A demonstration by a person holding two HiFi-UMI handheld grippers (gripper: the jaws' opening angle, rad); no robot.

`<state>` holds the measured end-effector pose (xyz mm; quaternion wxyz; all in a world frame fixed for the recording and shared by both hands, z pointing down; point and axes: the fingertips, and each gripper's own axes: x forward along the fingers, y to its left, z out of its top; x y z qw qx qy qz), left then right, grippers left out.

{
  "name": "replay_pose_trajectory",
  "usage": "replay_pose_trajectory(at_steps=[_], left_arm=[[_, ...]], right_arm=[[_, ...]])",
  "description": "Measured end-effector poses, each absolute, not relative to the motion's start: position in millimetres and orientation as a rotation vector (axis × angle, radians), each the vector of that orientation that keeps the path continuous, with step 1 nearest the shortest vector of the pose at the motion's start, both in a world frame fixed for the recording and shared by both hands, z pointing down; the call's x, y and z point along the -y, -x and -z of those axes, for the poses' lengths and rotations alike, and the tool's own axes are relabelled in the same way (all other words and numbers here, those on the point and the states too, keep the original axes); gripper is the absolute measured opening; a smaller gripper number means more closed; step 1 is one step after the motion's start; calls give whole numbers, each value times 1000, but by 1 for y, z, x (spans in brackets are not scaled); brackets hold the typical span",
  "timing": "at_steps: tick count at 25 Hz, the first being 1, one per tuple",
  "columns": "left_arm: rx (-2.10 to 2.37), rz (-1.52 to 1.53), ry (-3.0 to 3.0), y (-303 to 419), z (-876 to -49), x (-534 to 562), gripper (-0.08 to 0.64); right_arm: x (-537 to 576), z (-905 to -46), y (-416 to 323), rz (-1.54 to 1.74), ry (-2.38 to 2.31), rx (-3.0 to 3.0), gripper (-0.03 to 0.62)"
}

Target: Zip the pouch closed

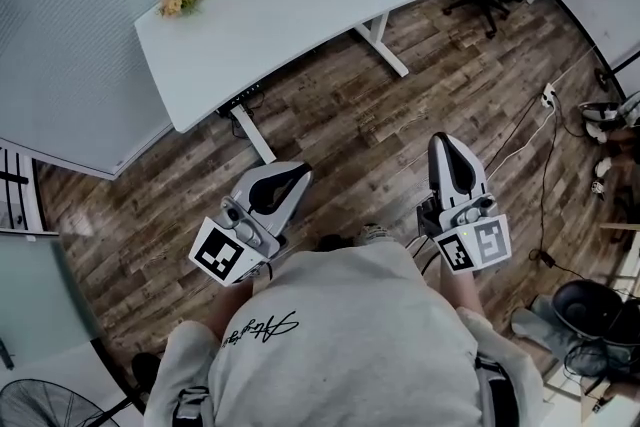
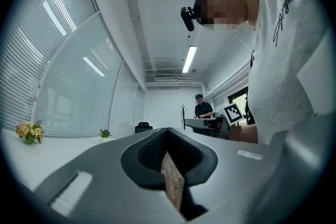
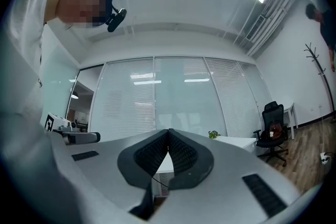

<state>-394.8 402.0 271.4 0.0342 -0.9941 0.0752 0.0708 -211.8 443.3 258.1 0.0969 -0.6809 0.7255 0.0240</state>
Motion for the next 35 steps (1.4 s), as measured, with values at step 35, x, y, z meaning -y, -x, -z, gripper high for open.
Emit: replay_pose_trajectory(at_steps=[35], left_arm=[[-246, -199, 3056, 243, -267, -296, -2]], right_arm=[[-343, -259, 57, -42, 1944, -2135, 0]])
